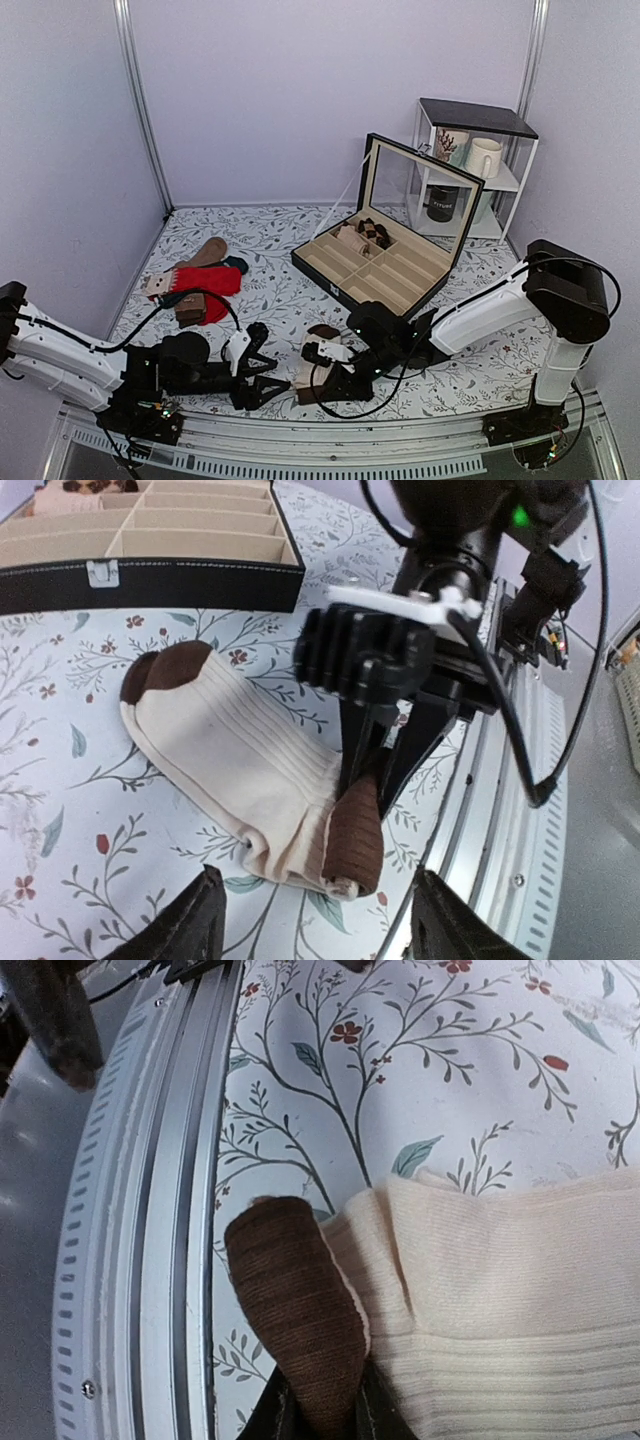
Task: Roll the socks
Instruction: Roll a pair of socks at the center of the board.
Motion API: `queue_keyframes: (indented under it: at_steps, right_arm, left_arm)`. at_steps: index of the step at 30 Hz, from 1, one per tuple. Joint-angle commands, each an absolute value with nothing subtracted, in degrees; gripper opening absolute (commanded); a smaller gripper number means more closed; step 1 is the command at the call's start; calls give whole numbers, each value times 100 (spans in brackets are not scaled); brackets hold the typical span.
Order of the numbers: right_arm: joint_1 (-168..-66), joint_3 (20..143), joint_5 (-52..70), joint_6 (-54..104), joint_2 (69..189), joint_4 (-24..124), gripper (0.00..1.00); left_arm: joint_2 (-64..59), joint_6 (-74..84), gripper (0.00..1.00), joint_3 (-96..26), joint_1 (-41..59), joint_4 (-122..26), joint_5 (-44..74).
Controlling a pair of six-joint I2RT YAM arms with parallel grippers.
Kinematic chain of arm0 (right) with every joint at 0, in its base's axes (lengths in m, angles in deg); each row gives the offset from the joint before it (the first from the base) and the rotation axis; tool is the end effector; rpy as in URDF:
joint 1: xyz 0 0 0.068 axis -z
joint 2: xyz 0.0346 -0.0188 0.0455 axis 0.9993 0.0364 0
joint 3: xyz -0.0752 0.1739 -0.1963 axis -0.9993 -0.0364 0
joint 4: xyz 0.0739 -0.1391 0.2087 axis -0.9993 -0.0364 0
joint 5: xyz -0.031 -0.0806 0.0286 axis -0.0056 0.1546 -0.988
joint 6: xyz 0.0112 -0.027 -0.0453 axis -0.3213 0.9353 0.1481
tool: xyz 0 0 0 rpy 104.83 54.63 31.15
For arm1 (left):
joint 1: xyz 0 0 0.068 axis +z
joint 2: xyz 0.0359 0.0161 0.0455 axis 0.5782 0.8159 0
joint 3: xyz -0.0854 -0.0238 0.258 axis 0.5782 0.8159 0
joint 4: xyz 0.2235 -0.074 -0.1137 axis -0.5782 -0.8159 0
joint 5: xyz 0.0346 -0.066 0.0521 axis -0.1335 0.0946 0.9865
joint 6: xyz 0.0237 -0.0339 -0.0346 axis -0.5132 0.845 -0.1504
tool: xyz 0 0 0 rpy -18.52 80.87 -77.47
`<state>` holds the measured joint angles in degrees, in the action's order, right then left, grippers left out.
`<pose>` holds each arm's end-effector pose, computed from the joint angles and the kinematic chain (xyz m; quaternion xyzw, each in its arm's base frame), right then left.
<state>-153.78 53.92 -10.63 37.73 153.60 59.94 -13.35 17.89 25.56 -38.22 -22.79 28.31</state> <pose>0.1252 0.3193 0.1138 -0.6001 0.6880 0.3629 0.1867 0.0601 -0.1916 0.1456 0.3286 0.7791 -0.3770 0.3779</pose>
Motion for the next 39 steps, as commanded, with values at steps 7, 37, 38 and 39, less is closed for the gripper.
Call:
queue_keyframes:
  at_steps: [7,37,38,39]
  right_arm:
    - [-14951,5862,-2102,2421,16353,4391,15]
    - [-14891,5915,-2287,2388,16628,4194,16]
    - [-14891,5913,-2287,2388,16632,4194,16]
    - [-14891,5917,-2287,2384,16632,4195,16]
  left_arm:
    - [-636,376,58,2712,-4330,-1285,3249]
    - [1407,-186,36,2004,-4395,-351,2954]
    - [1414,-182,33,2001,-4383,-362,2958]
    - [1430,-181,29,2005,-4381,-365,2958]
